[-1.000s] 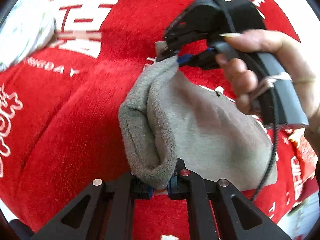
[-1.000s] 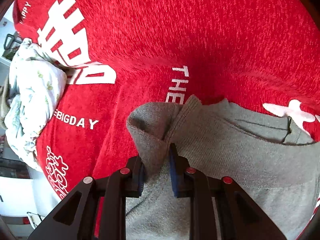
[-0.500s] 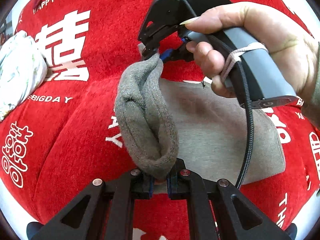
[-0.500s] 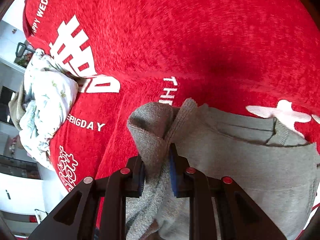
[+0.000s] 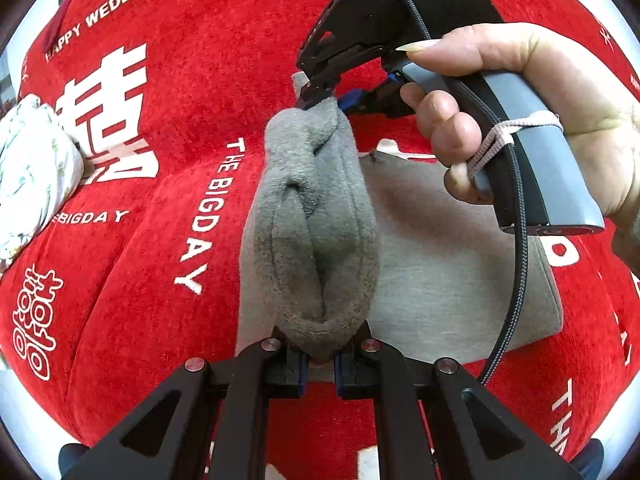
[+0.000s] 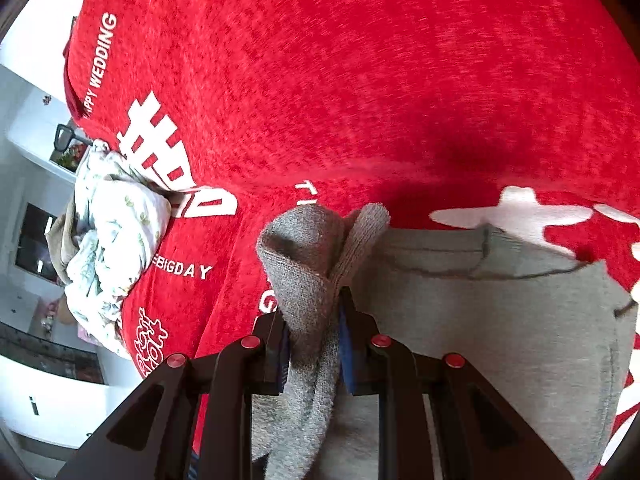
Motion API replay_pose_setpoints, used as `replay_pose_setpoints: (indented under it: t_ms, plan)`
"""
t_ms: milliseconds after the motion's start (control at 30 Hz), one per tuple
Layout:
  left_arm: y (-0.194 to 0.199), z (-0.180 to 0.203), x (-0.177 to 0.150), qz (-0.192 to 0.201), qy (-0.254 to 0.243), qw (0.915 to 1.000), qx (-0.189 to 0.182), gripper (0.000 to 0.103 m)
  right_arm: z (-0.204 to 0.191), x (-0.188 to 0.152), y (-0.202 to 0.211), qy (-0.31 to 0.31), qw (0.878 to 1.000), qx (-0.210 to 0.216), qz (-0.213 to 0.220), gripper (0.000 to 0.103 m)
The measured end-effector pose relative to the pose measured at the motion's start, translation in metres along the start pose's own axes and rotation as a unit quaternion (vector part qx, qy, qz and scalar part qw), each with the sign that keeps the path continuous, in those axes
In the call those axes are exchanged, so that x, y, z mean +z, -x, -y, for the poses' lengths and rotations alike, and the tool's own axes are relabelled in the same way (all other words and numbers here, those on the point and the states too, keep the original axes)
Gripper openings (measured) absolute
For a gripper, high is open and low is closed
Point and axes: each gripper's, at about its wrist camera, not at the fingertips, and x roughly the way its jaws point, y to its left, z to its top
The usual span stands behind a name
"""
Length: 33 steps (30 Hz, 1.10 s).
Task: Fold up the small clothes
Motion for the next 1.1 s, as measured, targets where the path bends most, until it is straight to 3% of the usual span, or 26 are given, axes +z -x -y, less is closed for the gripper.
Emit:
replay_pose_setpoints:
  t_ms: [400,1100]
  plan:
    - [0.001,0.043,-0.002,0.001,-0.044,0.9989,0.017,0.01,0.04,-0.008,0.034,-0.013,0.999,0.028,0.025,0.022]
    - [0.0,0.134,-0.009,-0.002,-0.124,0.9923,0.007,0.01,0.12,-0.03,0.099,-0.029,0.995,0.059,0.069,0.022]
